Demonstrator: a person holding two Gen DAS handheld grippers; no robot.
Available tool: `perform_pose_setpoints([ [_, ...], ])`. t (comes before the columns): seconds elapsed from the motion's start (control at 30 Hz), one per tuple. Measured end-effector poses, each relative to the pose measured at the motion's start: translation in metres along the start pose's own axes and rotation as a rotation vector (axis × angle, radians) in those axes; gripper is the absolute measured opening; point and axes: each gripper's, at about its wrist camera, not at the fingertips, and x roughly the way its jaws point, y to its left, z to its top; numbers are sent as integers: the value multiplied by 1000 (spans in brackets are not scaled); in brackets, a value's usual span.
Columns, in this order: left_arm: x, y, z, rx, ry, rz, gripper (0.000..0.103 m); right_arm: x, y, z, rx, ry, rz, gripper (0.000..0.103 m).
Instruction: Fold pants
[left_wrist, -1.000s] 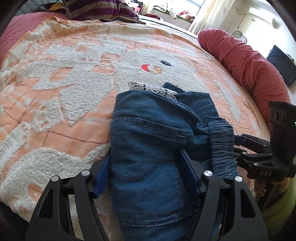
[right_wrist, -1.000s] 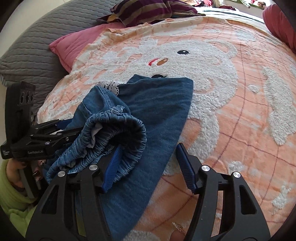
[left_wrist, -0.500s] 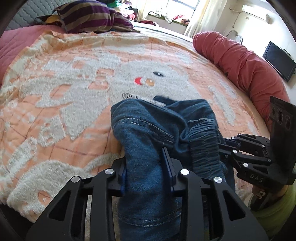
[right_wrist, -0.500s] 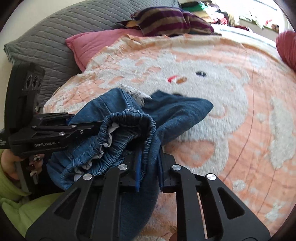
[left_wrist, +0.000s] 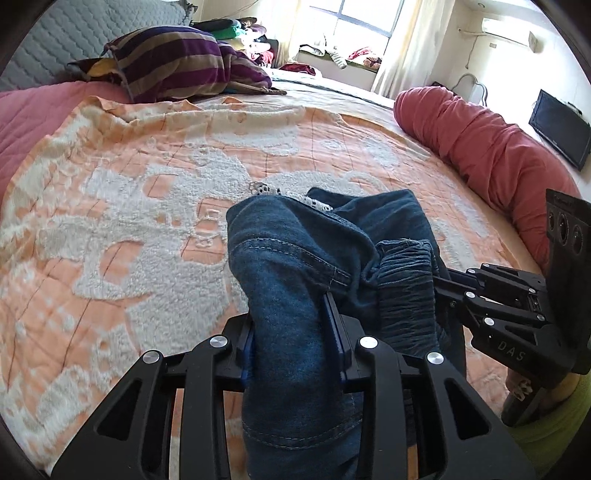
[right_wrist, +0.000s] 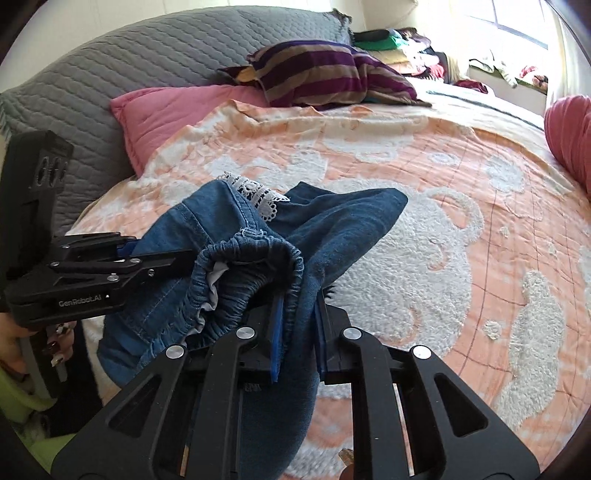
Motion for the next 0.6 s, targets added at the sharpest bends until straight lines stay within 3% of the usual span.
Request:
perform_pose_setpoints([
  [0.13, 16, 5, -7, -19, 37, 11, 33, 16, -8, -10, 34, 61, -22, 10],
  [0.2, 21, 10, -12, -27, 45, 15, 35, 21, -13, -16, 57, 84, -39, 15],
  [0.47, 30, 21, -21, -49, 63, 27, 50, 28, -26, -26, 131, 121, -66, 30],
  [0.6, 27, 24, -23, -61, 57, 17, 50, 21, -23, -26, 141, 112, -63, 38],
])
